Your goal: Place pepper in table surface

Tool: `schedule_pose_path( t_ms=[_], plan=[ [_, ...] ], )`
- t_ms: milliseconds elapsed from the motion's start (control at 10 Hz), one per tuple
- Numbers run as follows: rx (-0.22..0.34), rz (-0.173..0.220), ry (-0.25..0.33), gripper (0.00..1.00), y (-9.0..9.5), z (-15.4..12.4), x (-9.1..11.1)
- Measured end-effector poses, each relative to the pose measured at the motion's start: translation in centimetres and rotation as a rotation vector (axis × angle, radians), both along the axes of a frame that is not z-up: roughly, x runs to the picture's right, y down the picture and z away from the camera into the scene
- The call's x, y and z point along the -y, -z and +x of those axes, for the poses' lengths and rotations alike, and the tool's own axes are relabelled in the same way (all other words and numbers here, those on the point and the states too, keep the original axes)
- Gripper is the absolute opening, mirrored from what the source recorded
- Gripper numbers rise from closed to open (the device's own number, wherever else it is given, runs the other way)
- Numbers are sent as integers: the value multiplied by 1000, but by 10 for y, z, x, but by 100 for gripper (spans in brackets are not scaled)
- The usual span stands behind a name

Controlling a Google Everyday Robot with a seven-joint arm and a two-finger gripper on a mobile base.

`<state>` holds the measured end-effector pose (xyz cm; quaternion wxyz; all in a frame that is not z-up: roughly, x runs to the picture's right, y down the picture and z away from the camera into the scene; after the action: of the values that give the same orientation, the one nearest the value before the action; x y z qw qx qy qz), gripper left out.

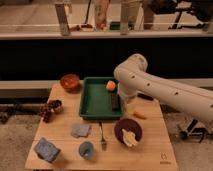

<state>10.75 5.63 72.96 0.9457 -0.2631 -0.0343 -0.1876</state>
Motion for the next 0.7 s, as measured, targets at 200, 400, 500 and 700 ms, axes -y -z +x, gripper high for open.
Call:
schedule_pose_path(
  t_ms=[200, 400, 500, 700],
  plan=[
    [-23, 9, -53, 80, -9, 8, 5],
    [-91, 26, -195, 80, -27, 37, 12],
    [-121, 33, -255, 80, -36, 52, 17],
    [-195, 42, -405, 80, -69, 75, 31]
  ],
)
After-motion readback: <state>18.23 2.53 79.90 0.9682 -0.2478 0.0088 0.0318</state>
